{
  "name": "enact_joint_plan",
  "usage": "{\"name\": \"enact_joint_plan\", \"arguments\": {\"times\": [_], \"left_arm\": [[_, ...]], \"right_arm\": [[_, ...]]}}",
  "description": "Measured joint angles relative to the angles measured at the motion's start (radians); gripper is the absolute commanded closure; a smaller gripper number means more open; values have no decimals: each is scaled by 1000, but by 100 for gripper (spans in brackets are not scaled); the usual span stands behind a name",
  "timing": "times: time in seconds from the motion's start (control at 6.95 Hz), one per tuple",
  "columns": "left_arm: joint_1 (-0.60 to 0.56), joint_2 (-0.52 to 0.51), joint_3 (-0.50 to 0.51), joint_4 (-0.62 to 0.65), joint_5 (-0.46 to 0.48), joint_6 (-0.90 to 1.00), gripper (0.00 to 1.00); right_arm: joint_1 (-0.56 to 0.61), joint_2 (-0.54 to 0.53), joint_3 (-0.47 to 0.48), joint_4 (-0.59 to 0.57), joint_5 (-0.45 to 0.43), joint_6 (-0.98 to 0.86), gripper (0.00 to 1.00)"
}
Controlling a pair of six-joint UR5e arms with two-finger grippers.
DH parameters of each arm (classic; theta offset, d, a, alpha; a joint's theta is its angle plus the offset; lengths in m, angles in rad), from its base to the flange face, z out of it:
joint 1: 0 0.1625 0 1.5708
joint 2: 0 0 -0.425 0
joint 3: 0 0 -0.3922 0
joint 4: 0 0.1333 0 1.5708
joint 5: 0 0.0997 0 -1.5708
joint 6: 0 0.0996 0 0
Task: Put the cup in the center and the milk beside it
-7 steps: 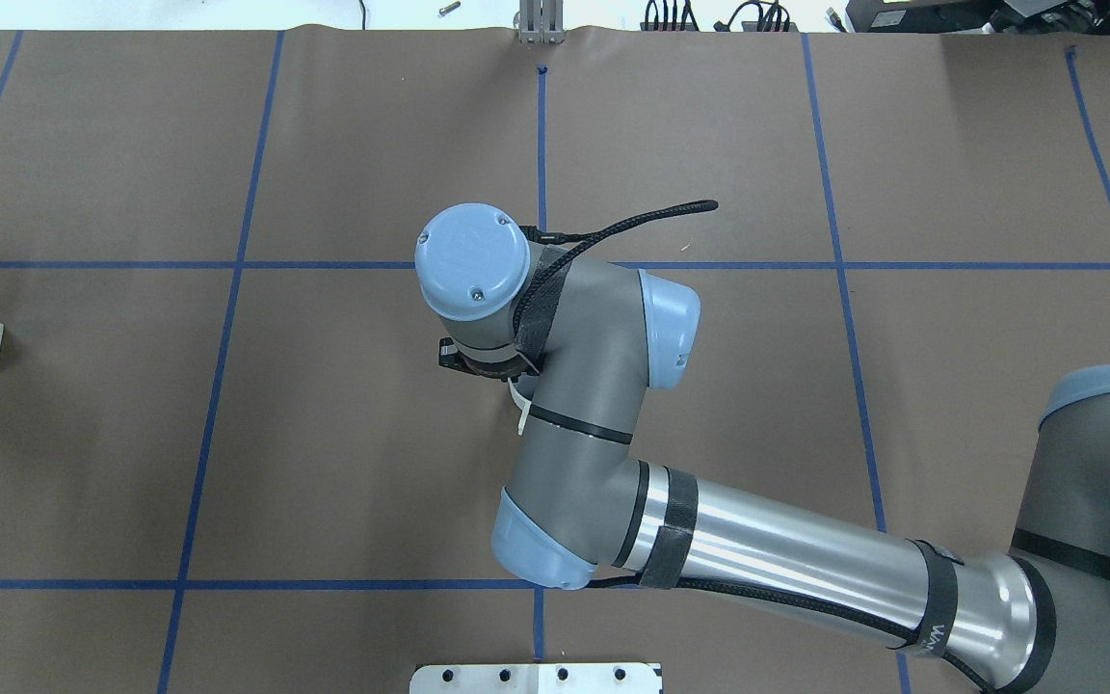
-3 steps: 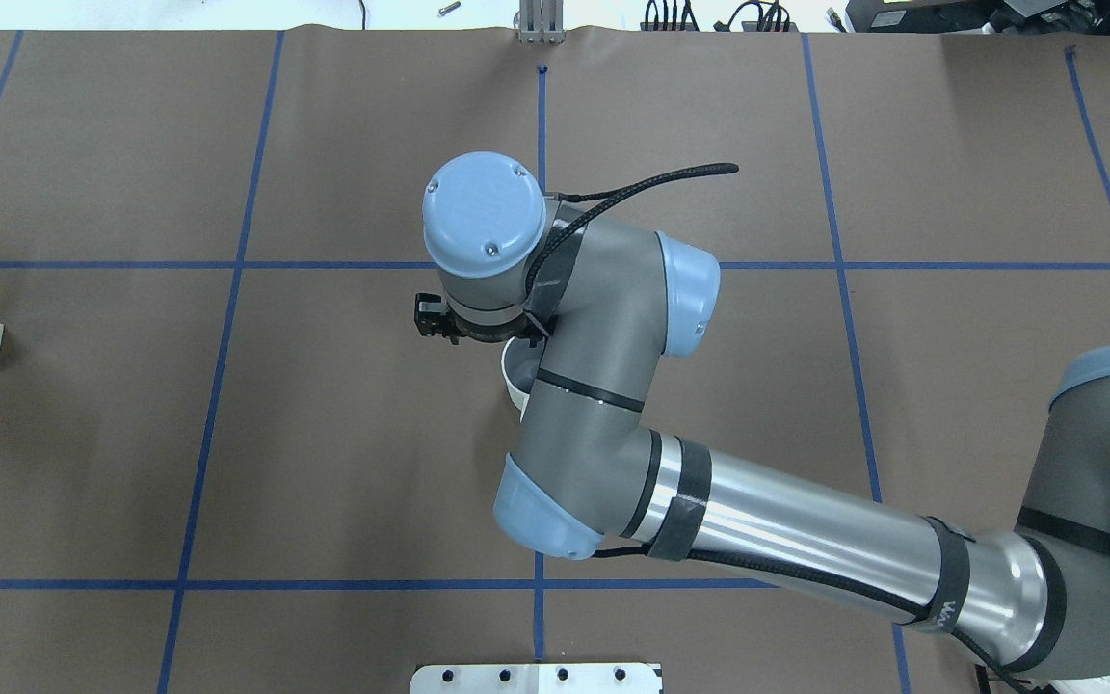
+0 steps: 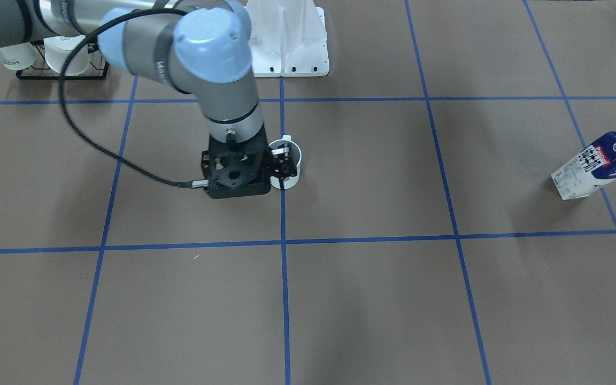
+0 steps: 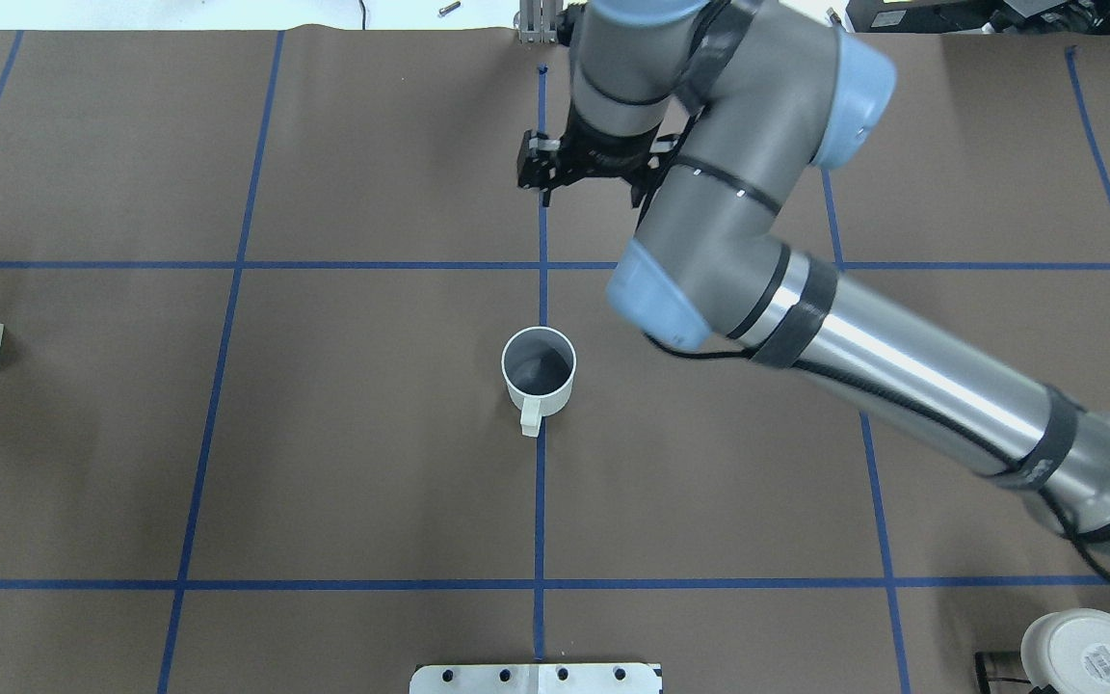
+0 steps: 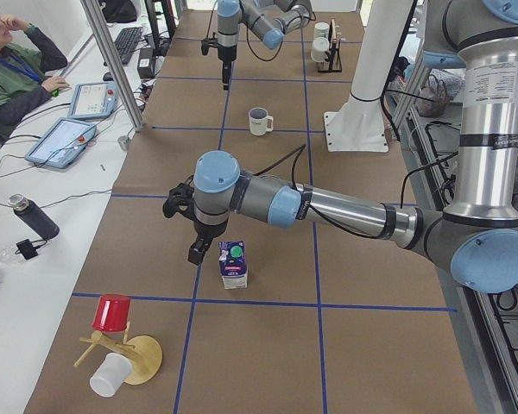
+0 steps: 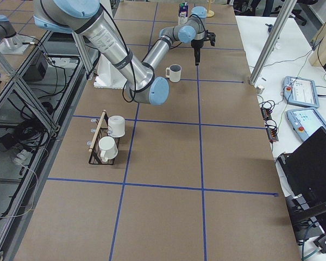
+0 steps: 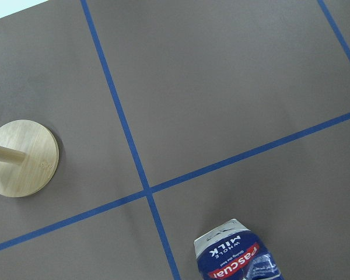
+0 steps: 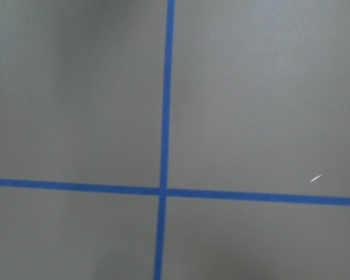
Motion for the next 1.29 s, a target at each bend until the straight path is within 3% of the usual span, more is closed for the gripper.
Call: {"name": "enact_joint_plan", "arguments": {"times": [0.14, 0.58, 1.01, 1.29], "left_arm": [[0, 7, -2, 1, 1, -49, 1], [2, 90, -34, -35, 4, -246, 1], [4, 127, -29, -41, 13, -301, 1], [10, 130, -28, -42, 21, -313, 1]], "right_arm": [[118, -73, 2, -7, 63, -179, 0], [418, -407, 53, -10, 134, -707, 0], [537, -814, 186, 1, 127, -843, 0], [597, -969, 263, 7, 119, -853, 0]]}}
